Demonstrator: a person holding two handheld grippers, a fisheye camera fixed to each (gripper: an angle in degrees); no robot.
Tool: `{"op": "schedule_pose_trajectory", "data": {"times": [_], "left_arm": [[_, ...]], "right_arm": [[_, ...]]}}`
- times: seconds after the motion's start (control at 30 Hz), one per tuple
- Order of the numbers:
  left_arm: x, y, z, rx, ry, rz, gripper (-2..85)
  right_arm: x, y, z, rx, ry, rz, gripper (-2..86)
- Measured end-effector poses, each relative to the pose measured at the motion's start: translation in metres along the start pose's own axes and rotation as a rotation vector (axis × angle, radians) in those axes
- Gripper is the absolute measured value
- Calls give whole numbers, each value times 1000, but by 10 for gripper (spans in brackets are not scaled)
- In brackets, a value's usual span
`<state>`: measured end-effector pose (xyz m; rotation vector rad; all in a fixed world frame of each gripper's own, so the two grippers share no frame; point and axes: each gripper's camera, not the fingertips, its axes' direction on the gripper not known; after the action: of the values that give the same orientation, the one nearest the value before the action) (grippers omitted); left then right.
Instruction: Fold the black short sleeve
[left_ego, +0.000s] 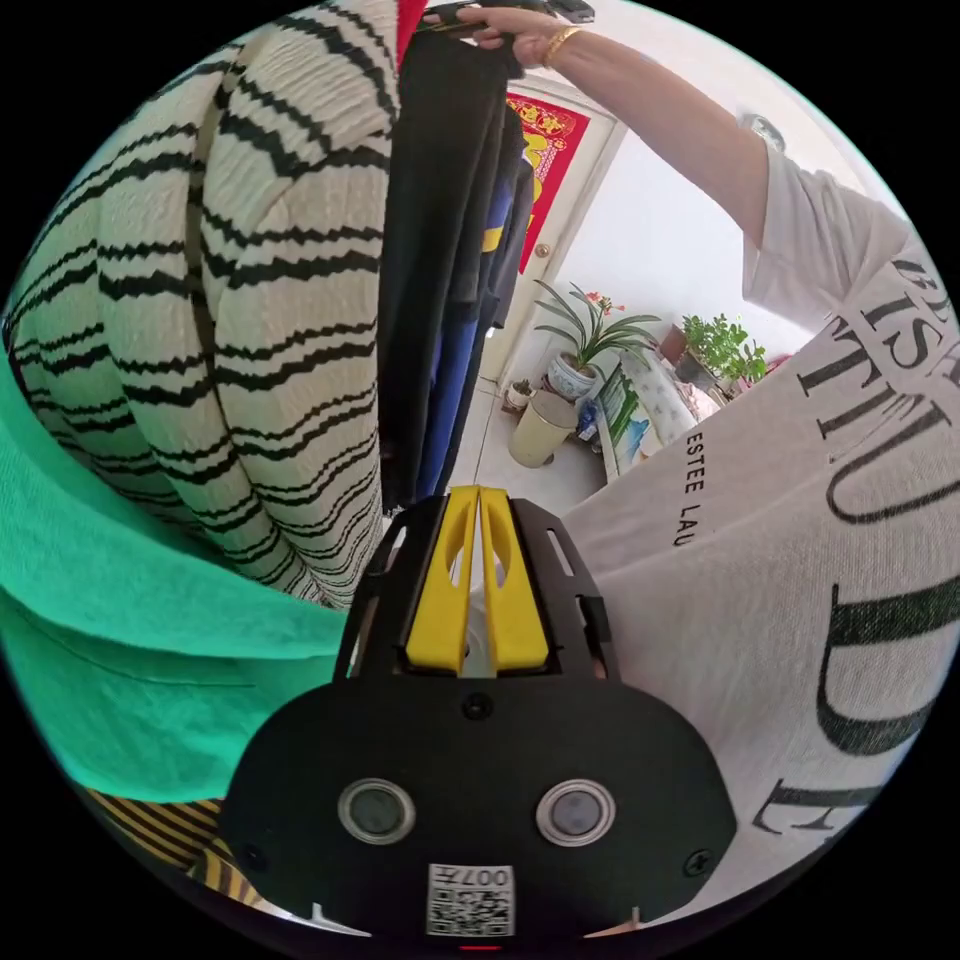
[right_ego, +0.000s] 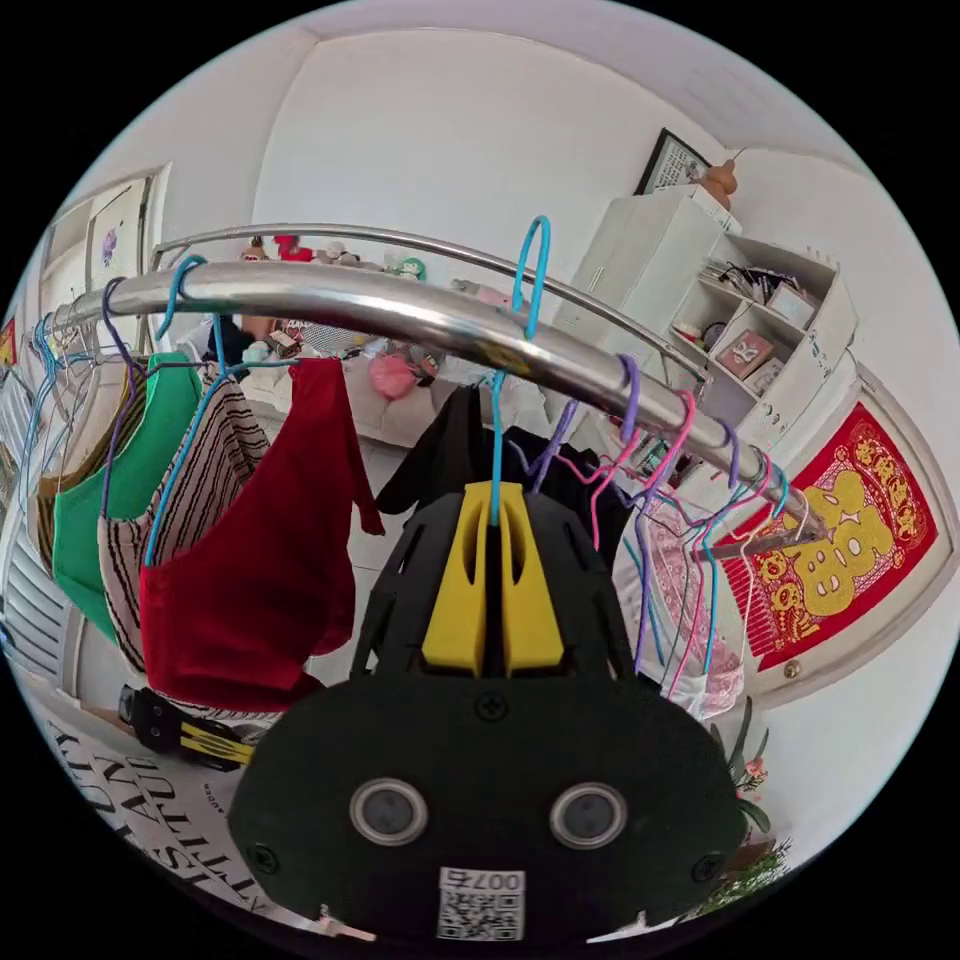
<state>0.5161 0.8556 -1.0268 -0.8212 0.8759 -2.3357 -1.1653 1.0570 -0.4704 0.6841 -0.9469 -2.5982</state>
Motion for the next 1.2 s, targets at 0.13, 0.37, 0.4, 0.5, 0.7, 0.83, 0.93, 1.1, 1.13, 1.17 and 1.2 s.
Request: {"op": "schedule_pose_trajectory", "data": {"times": [0.13,0.37,0.4,0.5,0.7,0.83,0.93,1.1,1.13,1.17,1.2], "left_arm": [[9,-14,7,-9,6,25,-10],[37,-42,19,6,9,81,-10],[41,-47,22,5,5,87,-10],[58,-63,30,9,-160,124,-9],[104,-128,51,152,-208,250,12],[138,-175,83,173,-74,332,71],[176,-213,113,190,3,425,96],[263,-276,163,206,159,569,126],[275,-282,168,207,185,590,129],[302,-294,179,203,235,637,138],[330,-306,192,188,290,689,145]], "right_arm": [[-15,-26,22,-85,-59,-72,-2],[-37,74,69,-154,-178,-10,-2],[-35,105,62,-127,-192,20,-2],[-23,185,26,-56,-232,129,-3],[-9,326,-91,-25,-132,364,-3],[-25,388,-169,-55,4,448,-2],[-46,428,-227,-91,112,512,-2],[-81,499,-329,-137,305,637,-1],[-86,507,-340,-144,327,647,-1],[-96,521,-361,-159,365,665,-1],[-107,533,-383,-170,397,675,-1]]}}
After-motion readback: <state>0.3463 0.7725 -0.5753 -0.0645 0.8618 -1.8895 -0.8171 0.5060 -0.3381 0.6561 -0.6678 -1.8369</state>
